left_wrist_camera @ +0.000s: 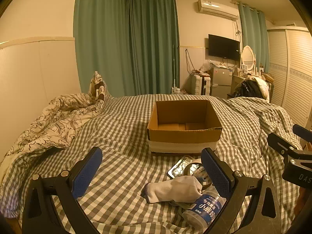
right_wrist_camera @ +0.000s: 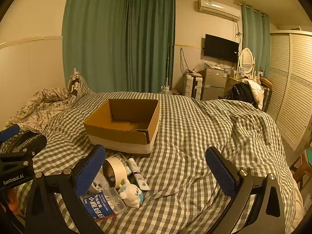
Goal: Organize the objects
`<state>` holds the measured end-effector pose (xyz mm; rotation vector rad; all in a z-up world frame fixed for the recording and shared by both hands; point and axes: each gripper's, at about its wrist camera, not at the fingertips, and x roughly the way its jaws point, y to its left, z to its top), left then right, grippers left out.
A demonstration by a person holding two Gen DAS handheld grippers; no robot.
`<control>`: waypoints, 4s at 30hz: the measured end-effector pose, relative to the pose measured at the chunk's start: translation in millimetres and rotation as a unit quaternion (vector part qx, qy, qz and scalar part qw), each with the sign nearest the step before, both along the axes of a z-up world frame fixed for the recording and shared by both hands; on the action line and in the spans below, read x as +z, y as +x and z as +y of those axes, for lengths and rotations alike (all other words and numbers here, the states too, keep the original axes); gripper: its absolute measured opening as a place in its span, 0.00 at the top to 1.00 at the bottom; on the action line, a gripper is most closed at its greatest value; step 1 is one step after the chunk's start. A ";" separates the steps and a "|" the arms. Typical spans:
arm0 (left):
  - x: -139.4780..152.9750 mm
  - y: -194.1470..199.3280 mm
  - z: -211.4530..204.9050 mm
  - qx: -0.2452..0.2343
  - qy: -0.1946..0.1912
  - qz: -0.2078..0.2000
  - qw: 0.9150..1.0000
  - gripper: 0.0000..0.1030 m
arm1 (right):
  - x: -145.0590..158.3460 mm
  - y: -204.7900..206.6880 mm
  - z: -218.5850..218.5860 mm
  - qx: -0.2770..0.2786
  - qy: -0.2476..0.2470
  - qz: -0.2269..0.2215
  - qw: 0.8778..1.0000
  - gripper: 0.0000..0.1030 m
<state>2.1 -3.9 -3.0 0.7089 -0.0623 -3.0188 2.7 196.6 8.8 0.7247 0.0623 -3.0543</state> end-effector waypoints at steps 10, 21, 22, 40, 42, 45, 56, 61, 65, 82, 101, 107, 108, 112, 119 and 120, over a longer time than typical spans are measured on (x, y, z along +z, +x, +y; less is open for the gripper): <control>-5.1 -3.4 0.3 0.002 0.001 -0.012 1.000 0.00 | -2.5 0.1 0.4 0.003 -0.002 -0.002 1.000 0.00; -7.4 -4.7 -3.8 0.006 0.003 -0.018 1.000 0.00 | -5.3 -0.2 -2.0 0.008 0.000 -0.006 1.000 0.00; -7.5 -4.6 -3.7 0.006 0.004 -0.017 1.000 0.00 | -5.3 -0.3 -1.7 0.009 -0.001 -0.006 1.000 0.00; -9.9 -6.8 -4.1 0.007 0.002 -0.025 1.000 0.00 | -4.4 0.9 -3.2 0.012 0.000 -0.003 1.000 0.00; -9.9 -6.3 -3.9 0.006 0.001 -0.025 1.000 0.00 | -4.3 0.6 -3.5 0.012 -0.001 -0.004 1.000 0.00; -9.9 -6.4 -3.4 0.004 0.002 -0.026 1.000 0.00 | -3.6 1.2 -3.8 0.012 -0.002 -0.003 1.000 0.00; -10.5 -8.8 -1.0 0.000 0.006 -0.041 0.999 0.00 | -1.1 2.7 -2.1 0.022 -0.004 -0.005 1.000 0.00; -11.5 -8.1 0.9 0.001 0.004 -0.046 0.999 0.00 | 1.7 4.9 -1.3 0.031 -0.006 -0.002 0.999 0.00; -11.9 -8.6 1.3 0.004 0.000 -0.050 0.999 0.00 | 1.3 6.1 -1.1 0.037 -0.003 -0.002 0.999 0.00; -63.5 -40.5 13.2 -0.010 0.001 -0.131 0.991 0.00 | -57.6 -32.1 12.1 0.055 0.013 -0.094 0.994 0.00; -127.3 -88.8 36.7 -0.082 0.060 -0.213 0.972 0.55 | -106.9 -66.8 17.8 0.068 0.000 -0.170 0.983 0.00; -100.4 -72.9 16.9 -0.068 0.057 -0.189 0.978 0.61 | -117.8 -72.3 -13.9 0.107 0.015 -0.191 0.976 0.04; -96.8 -72.3 12.9 -0.064 0.056 -0.186 0.979 0.61 | -120.9 -73.5 -19.3 0.111 0.019 -0.194 0.975 0.05; -88.7 -67.4 -1.1 -0.063 0.069 -0.181 0.979 0.62 | -128.3 -81.1 -34.3 0.117 0.026 -0.206 0.971 0.24; -80.7 -57.1 5.6 -0.070 0.056 -0.174 0.981 0.63 | -123.3 -76.5 -37.5 0.121 0.039 -0.204 0.971 0.81; -79.0 -55.8 6.5 -0.069 0.055 -0.171 0.981 0.63 | -120.6 -75.1 -36.0 0.120 0.040 -0.200 0.971 0.83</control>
